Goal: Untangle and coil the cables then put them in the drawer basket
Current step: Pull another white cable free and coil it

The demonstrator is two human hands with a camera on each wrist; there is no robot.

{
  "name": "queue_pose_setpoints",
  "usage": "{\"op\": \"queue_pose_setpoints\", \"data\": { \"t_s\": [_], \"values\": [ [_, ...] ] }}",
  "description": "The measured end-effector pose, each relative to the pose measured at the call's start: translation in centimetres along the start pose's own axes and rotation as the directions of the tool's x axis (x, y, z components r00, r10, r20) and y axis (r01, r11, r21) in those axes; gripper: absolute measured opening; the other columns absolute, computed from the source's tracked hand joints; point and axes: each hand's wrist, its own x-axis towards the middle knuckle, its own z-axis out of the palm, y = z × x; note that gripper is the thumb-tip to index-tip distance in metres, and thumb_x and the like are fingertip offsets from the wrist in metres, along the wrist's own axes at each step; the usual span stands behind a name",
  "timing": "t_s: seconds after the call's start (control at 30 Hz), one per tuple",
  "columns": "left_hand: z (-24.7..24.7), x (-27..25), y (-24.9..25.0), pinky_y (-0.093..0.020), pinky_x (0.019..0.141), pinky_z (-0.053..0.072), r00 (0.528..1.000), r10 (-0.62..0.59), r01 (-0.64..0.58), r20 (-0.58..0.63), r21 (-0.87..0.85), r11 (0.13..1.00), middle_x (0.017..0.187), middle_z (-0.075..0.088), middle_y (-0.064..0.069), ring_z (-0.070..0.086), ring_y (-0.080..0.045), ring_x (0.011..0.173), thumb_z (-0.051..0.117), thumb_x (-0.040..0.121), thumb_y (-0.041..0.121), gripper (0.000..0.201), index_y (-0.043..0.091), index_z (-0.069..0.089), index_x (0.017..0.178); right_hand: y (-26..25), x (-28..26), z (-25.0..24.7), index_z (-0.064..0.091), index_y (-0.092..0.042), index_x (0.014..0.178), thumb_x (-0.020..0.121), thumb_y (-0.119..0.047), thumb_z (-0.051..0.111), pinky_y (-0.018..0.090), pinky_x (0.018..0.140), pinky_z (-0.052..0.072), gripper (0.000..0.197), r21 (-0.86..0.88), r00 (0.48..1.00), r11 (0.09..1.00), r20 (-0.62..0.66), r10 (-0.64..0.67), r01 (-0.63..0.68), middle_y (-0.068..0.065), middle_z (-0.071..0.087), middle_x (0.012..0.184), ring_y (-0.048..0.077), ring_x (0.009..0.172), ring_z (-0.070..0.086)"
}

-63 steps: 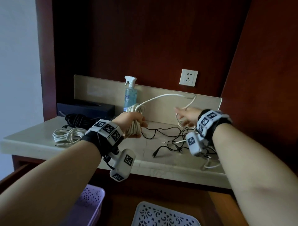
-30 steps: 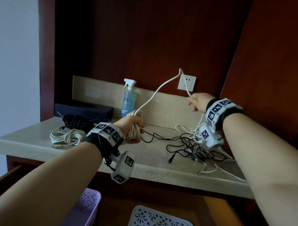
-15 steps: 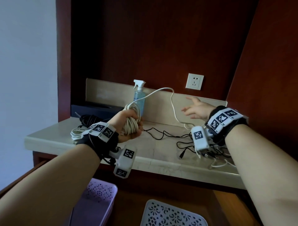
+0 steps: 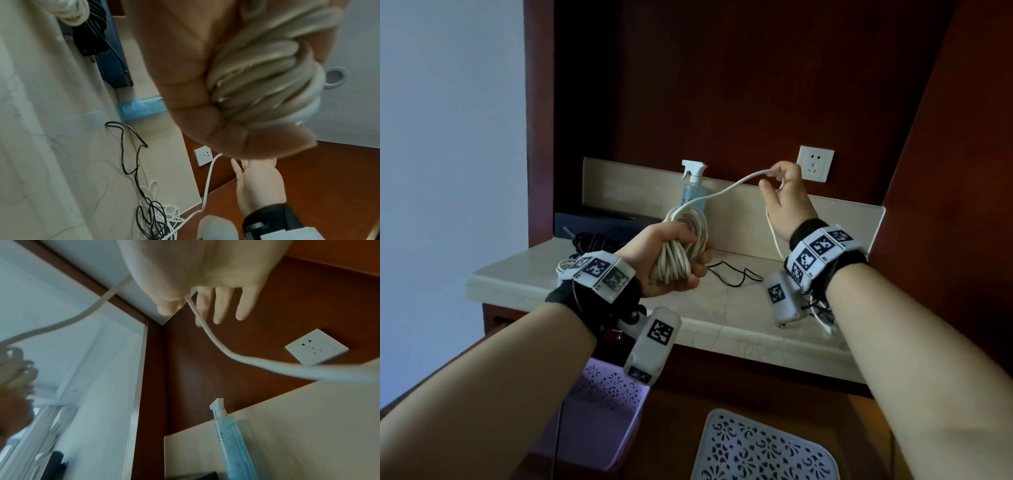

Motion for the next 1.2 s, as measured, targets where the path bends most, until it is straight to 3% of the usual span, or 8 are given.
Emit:
{"op": "queue_pose_setpoints", "data": {
  "t_s": [0.13,0.3,0.43,0.7,0.83,0.93,1.03,1.2],
  "values": [
    [0.4,-0.2,0.1,-0.024,0.046,0.045,0.99,0.129,-0.132,-0.053,-0.054,0.99,0.073,0.051,-0.008,0.051,-0.016,0.054,0.052,0.067,0.012,0.033,0.004,0.055,0.099,-1.7,-1.0,0.4,0.043,-0.017,0.098,0.101,-0.031,0.025,0.036,0.072,0.046,0.023,-0.008,0.95,1.0,0.311,0.009,-0.007,-0.003,0.049,0.067,0.022,0.069,0.055],
    [0.6,0.1,0.9,-0.023,0.049,0.046,0.93,0.339,-0.354,-0.145,-0.096,0.93,0.08,0.055,-0.005,0.053,-0.016,0.06,0.048,0.065,0.012,0.041,0.011,0.058,0.105,-5.2,-3.2,0.4,0.047,-0.015,0.117,0.102,-0.033,0.022,0.028,0.076,0.037,0.035,-0.405,0.766,0.877,0.639,0.069,0.259,0.006,0.055,0.106,0.026,0.098,0.054],
    [1.2,-0.1,1.4,-0.025,0.049,0.047,0.909,0.396,-0.401,-0.13,-0.013,0.916,0.094,0.057,-0.004,0.054,-0.017,0.067,0.047,0.065,0.015,0.044,0.015,0.065,0.106,-6.4,-4.1,1.2,0.045,-0.012,0.123,0.102,-0.034,0.022,0.034,0.087,0.042,0.038,-0.468,0.667,0.808,0.733,0.129,0.358,0.012,0.055,0.122,0.026,0.104,0.055],
    [0.5,-0.2,1.6,-0.024,0.05,0.045,0.857,0.433,-0.451,-0.278,0.0,0.893,0.103,0.065,-0.009,0.048,-0.016,0.064,0.045,0.071,0.015,0.025,0.009,0.055,0.093,-6.4,-5.5,0.0,0.04,-0.018,0.134,0.101,-0.039,0.02,0.029,0.08,0.034,0.043,-0.513,0.686,0.753,0.719,0.114,0.412,0.011,0.049,0.133,0.029,0.113,0.05],
    [0.4,-0.3,1.7,-0.025,0.053,0.043,0.849,0.447,-0.477,-0.284,-0.045,0.878,0.079,0.063,-0.01,0.047,-0.016,0.059,0.033,0.087,0.006,0.017,0.007,0.05,0.088,-6.8,-6.3,0.2,0.047,-0.019,0.12,0.101,-0.038,0.022,0.029,0.078,0.032,0.037,-0.497,0.651,0.747,0.75,0.116,0.44,0.015,0.054,0.12,0.029,0.104,0.052],
    [0.7,0.3,1.7,-0.025,0.056,0.044,0.824,0.469,-0.49,-0.318,0.016,0.871,0.072,0.055,-0.004,0.052,-0.012,0.057,0.048,0.085,0.004,0.013,0.011,0.059,0.088,-6.7,-6.5,0.7,0.043,-0.019,0.103,0.101,-0.036,0.025,0.028,0.075,0.031,0.025,-0.401,0.638,0.851,0.763,0.105,0.339,0.011,0.049,0.1,0.023,0.085,0.045],
    [0.7,0.8,1.5,-0.025,0.052,0.049,0.793,0.481,-0.515,-0.374,0.009,0.857,0.071,0.056,-0.002,0.056,-0.011,0.055,0.056,0.089,0.009,0.01,0.012,0.062,0.081,-6.3,-6.6,0.3,0.036,-0.019,0.129,0.096,-0.039,0.041,0.025,0.071,0.036,0.038,-0.162,0.688,0.976,0.726,0.017,0.148,0.003,0.053,0.099,0.017,0.08,0.05],
    [1.7,0.5,0.7,-0.03,0.057,0.056,0.847,0.516,-0.52,-0.126,0.009,0.854,0.065,0.066,-0.001,0.067,-0.016,0.061,0.051,0.087,0.028,0.037,0.016,0.072,0.059,-7.2,-6.7,-0.1,0.029,-0.023,0.134,0.086,-0.043,0.059,0.028,0.081,0.046,0.06,0.069,0.77,0.998,0.637,-0.035,-0.012,0.001,0.053,0.113,0.015,0.098,0.056]
  ]
}}
